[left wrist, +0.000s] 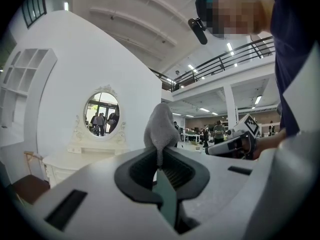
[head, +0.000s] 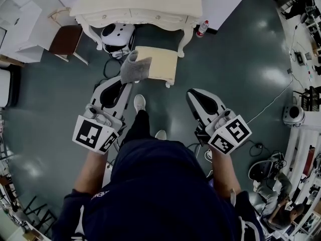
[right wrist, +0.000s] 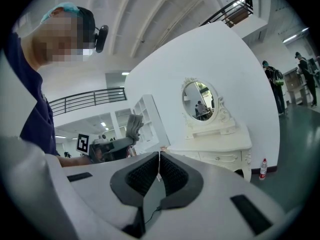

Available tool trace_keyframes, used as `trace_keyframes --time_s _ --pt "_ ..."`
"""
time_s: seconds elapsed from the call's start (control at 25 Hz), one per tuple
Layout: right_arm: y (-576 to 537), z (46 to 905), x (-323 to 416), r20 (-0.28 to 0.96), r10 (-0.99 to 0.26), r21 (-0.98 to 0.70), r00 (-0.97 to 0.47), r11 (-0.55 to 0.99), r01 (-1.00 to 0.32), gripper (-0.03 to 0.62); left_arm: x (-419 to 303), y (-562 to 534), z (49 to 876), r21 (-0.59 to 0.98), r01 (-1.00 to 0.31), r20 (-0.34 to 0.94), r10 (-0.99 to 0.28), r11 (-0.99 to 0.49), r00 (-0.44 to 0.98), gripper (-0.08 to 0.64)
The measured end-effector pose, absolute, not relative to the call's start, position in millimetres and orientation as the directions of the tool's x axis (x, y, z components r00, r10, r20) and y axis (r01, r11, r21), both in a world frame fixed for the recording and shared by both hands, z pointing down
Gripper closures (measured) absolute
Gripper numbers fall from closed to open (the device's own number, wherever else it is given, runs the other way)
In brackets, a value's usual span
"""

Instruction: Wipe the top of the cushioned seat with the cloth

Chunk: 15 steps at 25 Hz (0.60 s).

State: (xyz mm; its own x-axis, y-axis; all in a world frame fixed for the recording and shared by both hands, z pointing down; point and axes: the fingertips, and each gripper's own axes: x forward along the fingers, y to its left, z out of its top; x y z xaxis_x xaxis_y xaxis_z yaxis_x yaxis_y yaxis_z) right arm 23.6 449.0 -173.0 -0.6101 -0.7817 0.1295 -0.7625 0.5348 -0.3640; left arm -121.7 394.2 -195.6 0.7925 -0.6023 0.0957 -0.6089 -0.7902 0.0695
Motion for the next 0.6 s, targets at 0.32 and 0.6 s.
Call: trace_keyframes --time_s 0.32,0.6 --pt "350 -158 -4 0.177 -0.778 -0.390 -0.603 0.508 -0.768 0.565 -143 293 -178 0.100 -0.587 0.122 -0.576 -0.803 0.809 0.532" --pt "274 -160 -21 0.209 -0.796 -0.394 -0.568 0.463 -0.794 0.565 -159 218 -174 0.119 -0.548 0.137 -0.533 -0.828 0.835 0.532"
